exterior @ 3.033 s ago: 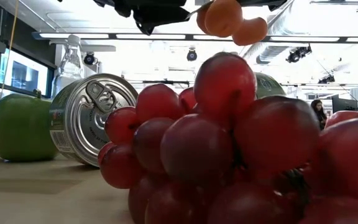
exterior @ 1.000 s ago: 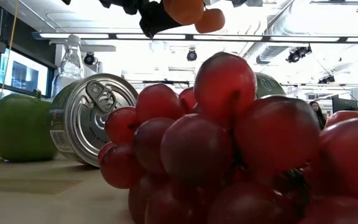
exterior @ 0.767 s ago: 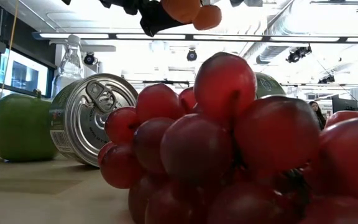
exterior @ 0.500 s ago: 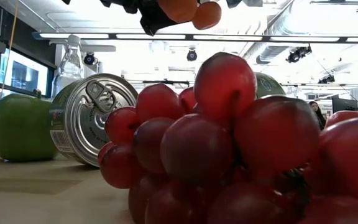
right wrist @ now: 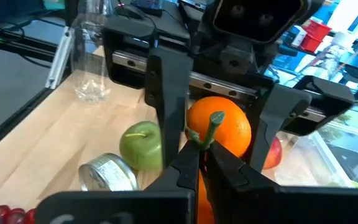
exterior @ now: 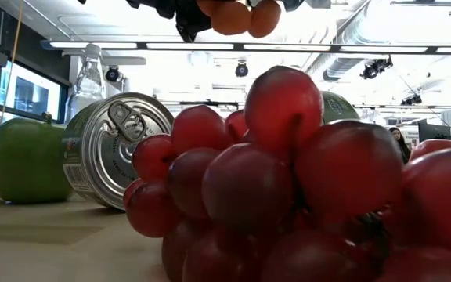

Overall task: Pick & Place Food Item
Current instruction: Put the tangerine into the left transparent bin

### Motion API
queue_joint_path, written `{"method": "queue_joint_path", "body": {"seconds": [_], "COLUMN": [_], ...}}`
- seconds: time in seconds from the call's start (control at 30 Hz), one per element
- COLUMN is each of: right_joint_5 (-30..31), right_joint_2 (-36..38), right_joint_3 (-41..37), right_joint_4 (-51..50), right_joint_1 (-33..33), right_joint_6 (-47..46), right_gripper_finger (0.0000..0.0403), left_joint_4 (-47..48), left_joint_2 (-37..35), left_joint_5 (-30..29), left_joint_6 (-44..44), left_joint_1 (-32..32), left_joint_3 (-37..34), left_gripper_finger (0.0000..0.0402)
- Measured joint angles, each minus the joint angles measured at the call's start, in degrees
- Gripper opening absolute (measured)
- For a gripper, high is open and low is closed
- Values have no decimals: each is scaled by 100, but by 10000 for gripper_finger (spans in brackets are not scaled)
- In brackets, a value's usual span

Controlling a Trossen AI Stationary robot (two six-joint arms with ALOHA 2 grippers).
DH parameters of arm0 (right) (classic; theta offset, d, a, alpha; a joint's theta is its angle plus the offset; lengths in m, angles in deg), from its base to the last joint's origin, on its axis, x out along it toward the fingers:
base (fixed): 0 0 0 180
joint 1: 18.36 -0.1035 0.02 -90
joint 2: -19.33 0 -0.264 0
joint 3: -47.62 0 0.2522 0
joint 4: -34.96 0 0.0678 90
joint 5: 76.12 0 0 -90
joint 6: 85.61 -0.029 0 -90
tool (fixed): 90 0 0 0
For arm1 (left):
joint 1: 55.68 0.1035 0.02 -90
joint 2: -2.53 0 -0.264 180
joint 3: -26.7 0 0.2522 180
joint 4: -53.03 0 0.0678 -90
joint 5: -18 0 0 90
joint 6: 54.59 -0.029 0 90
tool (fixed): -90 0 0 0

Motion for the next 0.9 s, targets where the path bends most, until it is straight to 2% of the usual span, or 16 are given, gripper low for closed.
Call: {"method": "queue_joint_path", "body": {"seconds": [0.17,0.43,0.9], "right_joint_5": [-95,-88,-135], "right_joint_2": [-2,-4,-2], "right_joint_3": [0,0,1], "right_joint_4": [10,8,5], "right_joint_1": [4,4,-203], "right_joint_6": [-2,-288,-416], "right_gripper_finger": [3,14,189], "left_joint_4": [-22,-9,19], "left_joint_2": [0,0,2], "left_joint_5": [-2,-6,-28], "left_joint_6": [0,7,79], "left_joint_1": [1,-1,-69], "left_joint_3": [4,7,2], "left_gripper_finger": [152,148,125]}}
